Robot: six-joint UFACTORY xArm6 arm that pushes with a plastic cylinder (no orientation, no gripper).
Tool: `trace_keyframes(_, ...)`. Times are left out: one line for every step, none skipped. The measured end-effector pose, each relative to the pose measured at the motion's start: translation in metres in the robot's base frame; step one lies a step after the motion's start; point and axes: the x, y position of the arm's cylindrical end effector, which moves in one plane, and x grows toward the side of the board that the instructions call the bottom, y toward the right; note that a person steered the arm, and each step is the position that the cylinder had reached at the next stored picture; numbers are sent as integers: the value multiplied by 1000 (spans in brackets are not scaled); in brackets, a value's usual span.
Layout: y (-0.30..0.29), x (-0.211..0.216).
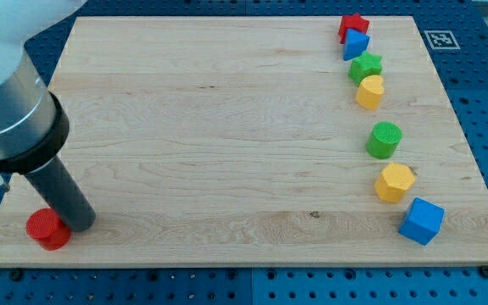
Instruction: Separate the red star and the blue triangle
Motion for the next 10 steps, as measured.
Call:
trace_keyframes(0,0)
trace_keyframes(2,-23)
trace_keyframes(6,-104)
trace_keyframes(14,-185)
trace_keyframes(22,-255)
trace_keyframes(40,-321)
trace_keyframes(94,-384)
trace_keyframes(133,-386)
trace_keyframes(223,-386)
trace_keyframes(311,-387)
